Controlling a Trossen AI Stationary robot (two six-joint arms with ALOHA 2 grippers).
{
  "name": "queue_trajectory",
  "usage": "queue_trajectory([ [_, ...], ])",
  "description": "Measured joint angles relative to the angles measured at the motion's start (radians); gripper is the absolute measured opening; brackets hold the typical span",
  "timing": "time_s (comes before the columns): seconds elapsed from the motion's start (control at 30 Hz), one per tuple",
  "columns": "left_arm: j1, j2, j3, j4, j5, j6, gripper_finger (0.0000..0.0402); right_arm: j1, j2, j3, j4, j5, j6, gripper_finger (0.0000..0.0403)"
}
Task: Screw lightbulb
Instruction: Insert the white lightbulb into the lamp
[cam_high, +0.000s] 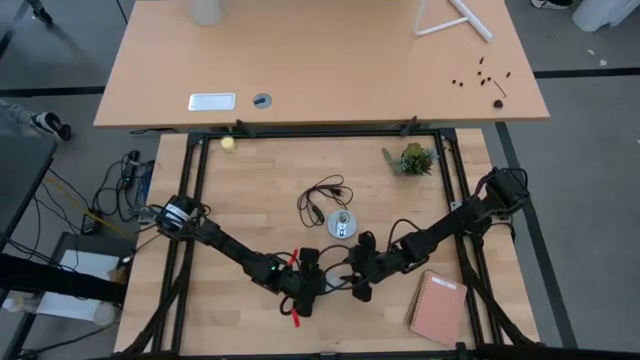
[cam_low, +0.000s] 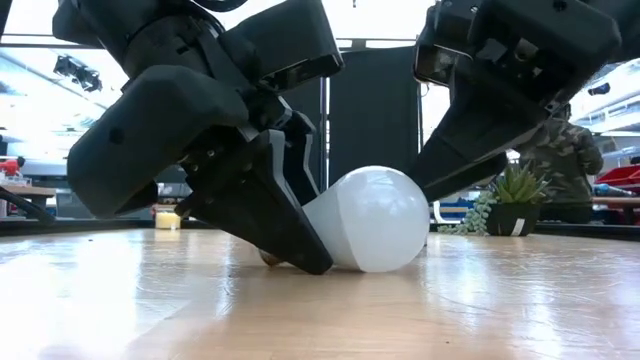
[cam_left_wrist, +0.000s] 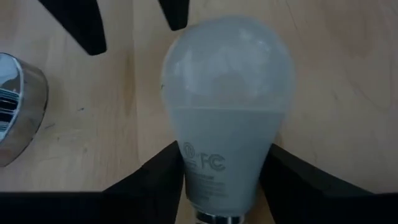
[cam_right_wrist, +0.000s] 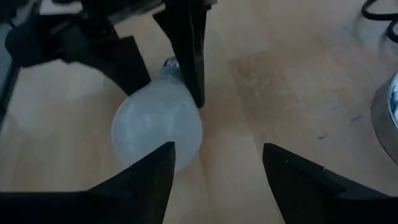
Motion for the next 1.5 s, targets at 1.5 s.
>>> queue_trajectory([
  [1.5, 0.188, -0.016, -0.107, 0.771, -0.097, 0.11, 0.0166, 0.054, -0.492, -0.302, -0.17, 0.214, 0.033, 0.0252],
])
